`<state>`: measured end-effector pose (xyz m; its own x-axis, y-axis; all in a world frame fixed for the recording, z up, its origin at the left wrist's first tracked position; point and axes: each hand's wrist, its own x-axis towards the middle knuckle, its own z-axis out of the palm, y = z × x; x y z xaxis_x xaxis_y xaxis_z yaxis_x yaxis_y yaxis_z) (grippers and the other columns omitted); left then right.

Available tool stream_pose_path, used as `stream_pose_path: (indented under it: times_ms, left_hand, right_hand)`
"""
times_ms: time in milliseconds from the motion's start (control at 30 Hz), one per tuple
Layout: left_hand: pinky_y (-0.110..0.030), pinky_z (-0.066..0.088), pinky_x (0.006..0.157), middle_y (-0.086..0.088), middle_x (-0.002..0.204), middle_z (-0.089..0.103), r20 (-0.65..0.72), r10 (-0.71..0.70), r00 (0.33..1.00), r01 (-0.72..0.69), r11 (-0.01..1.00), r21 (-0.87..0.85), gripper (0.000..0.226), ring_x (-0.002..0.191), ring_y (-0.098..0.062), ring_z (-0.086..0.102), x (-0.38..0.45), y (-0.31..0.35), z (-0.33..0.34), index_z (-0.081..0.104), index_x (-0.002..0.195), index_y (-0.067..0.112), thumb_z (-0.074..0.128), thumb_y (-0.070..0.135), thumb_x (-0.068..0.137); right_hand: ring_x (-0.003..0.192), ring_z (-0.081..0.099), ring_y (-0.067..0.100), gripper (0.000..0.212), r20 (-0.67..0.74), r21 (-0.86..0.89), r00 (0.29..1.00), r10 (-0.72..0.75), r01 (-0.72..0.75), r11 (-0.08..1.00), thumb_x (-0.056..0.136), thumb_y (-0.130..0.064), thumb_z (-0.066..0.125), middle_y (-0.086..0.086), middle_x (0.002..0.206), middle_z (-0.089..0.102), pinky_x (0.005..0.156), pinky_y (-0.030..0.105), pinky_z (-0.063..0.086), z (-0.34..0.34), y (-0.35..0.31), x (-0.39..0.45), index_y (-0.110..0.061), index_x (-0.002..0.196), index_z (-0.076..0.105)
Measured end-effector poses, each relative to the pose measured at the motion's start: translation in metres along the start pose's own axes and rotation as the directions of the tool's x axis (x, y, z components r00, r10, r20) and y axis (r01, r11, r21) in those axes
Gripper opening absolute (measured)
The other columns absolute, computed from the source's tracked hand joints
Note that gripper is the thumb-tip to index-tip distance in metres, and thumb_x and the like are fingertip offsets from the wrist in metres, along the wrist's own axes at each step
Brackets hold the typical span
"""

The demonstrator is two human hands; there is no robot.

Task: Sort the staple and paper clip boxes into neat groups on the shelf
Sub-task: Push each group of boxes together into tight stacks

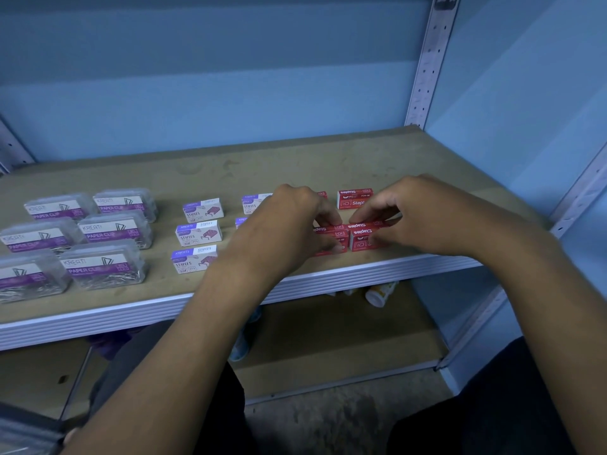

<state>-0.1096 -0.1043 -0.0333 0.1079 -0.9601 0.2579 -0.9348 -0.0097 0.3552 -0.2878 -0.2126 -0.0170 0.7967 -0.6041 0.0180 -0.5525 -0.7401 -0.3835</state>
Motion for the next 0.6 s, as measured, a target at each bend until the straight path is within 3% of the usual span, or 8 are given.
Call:
stream_pose_path:
  times_ms: [367, 600]
  left_hand:
    - [-0.029, 0.054, 0.081, 0.006, 0.096, 0.074, 0.002, 0.014, 1.0, -0.015, 1.0, 0.01, 0.031, 0.082, -0.008, 0.062, 0.0052, 0.0, 0.0012, 0.078, 0.1, 0.027, 0.085, 0.035, 0.071]
    - [-0.026, 0.053, 0.079, 0.007, 0.096, 0.074, -0.004, 0.011, 1.0, -0.011, 1.0, 0.001, 0.031, 0.078, -0.004, 0.058, 0.0051, 0.0001, 0.0007, 0.078, 0.1, 0.028, 0.086, 0.036, 0.071]
  right_hand:
    - [0.085, 0.062, -0.003, 0.032, -0.04, -0.027, 0.999, 0.02, -0.021, 0.999, 0.083, -0.019, 0.081, -0.012, 0.106, 0.075, 0.069, -0.003, 0.036, 0.0024, -0.0036, 0.0019, -0.031, 0.112, 0.077]
    - [0.079, 0.064, -0.009, 0.029, -0.055, 0.016, 0.998, 0.034, -0.033, 0.999, 0.076, -0.027, 0.087, -0.017, 0.092, 0.075, 0.069, 0.006, 0.044, 0.0022, -0.0047, 0.005, -0.033, 0.103, 0.079]
